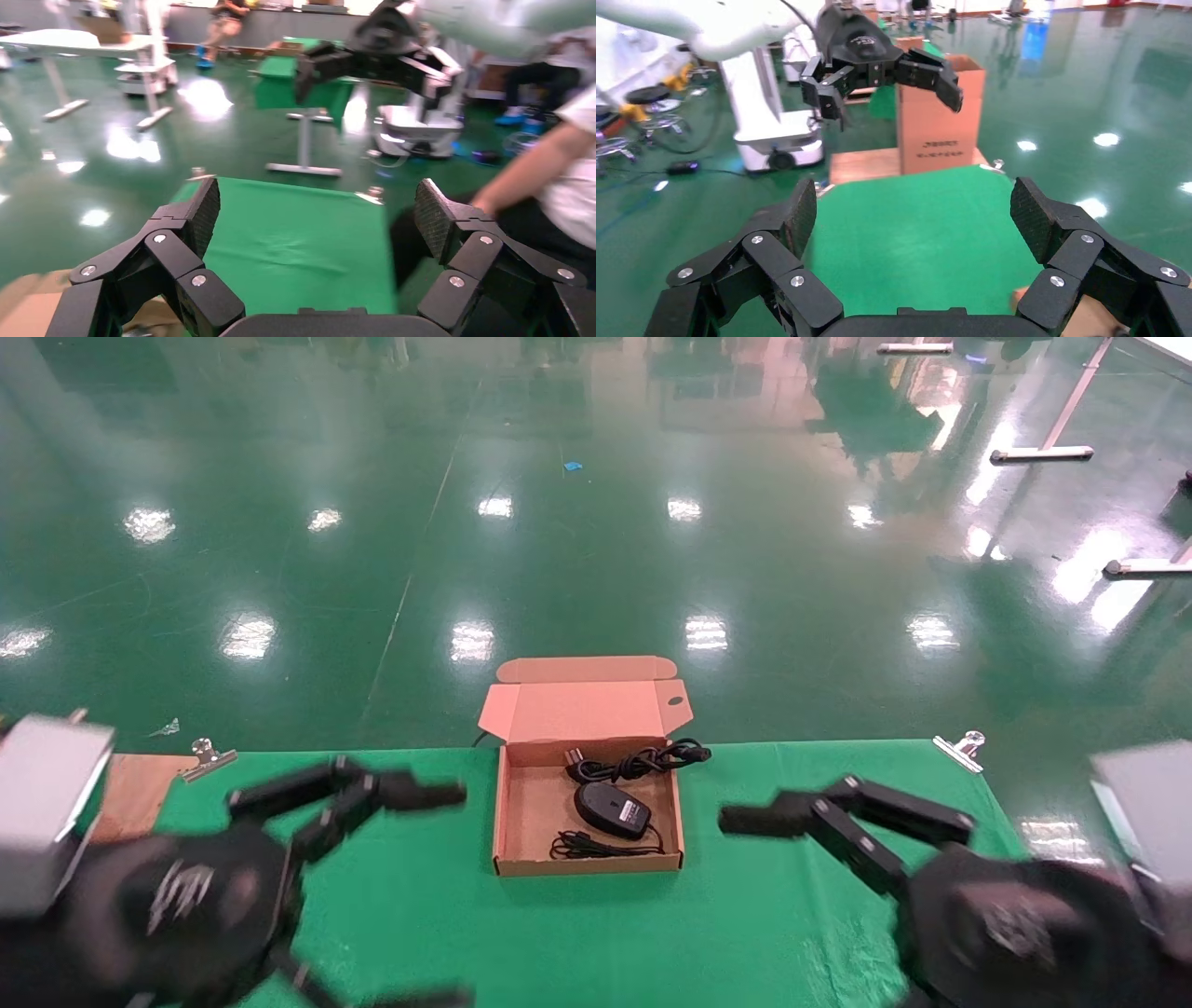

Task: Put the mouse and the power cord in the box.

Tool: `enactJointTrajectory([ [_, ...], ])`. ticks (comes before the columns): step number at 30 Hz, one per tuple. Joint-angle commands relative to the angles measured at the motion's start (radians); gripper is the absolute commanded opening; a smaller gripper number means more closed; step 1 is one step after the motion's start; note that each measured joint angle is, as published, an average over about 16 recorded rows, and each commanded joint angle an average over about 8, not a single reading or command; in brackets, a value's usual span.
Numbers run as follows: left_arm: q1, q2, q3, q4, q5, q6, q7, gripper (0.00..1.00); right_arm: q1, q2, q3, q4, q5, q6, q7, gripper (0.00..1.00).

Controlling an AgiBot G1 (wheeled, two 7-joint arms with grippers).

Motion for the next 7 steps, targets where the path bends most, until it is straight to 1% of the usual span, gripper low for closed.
enactJointTrajectory([
  [1, 0.021, -0.019, -0.022, -0.040, -0.011, 0.030, -0.031, 1.00, -0.018, 0.022, 0.020, 0.023, 0.022, -0.019, 0.020, 1.00],
  [7, 0.042, -0.037, -0.046, -0.081, -0.024, 0.062, -0.052, 1.00, -0.026, 0.032, 0.028, 0.033, 0.033, -0.027, 0.024, 1.00],
])
